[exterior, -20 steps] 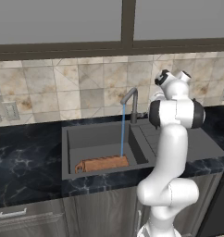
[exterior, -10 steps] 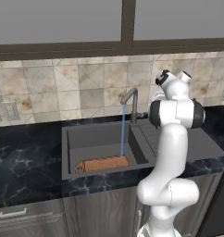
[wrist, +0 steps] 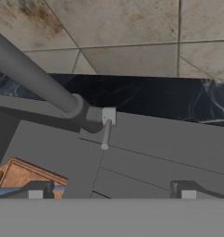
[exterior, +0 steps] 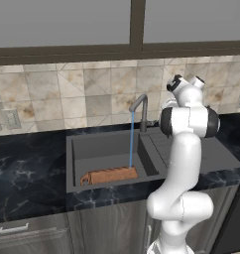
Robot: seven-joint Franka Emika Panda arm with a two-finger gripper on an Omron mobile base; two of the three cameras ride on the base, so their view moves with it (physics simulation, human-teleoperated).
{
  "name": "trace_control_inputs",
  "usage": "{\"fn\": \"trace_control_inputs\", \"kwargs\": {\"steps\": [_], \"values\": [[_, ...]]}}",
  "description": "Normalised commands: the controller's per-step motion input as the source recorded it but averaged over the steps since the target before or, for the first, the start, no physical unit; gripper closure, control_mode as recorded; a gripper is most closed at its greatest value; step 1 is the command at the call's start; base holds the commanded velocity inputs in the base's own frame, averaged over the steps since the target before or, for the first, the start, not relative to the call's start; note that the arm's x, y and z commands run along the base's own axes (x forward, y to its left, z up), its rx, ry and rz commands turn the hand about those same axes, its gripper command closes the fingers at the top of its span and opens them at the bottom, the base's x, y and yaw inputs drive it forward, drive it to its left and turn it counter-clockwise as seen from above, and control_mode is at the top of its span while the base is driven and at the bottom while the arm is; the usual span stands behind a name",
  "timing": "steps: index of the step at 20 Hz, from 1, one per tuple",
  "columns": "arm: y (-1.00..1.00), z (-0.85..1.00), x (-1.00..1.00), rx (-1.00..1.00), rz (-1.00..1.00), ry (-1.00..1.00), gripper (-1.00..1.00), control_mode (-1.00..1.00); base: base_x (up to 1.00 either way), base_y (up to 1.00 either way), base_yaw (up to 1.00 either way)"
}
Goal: Turn on the sink faucet with hot water and rinse the cutting board for ten seconds, then turn off the faucet. Push the cutting board to reach the water if necessary.
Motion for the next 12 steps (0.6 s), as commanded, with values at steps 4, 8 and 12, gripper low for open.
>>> {"fn": "trace_control_inputs", "kwargs": {"steps": [4, 8, 12], "values": [[0.0, 0.0, 0.0, 0.0, 0.0, 0.0, -1.0, -1.0, 0.0, 0.0, 0.0], [0.0, 0.0, 0.0, 0.0, 0.0, 0.0, -1.0, -1.0, 0.0, 0.0, 0.0], [0.0, 0.0, 0.0, 0.0, 0.0, 0.0, -1.0, -1.0, 0.0, 0.0, 0.0]]}}
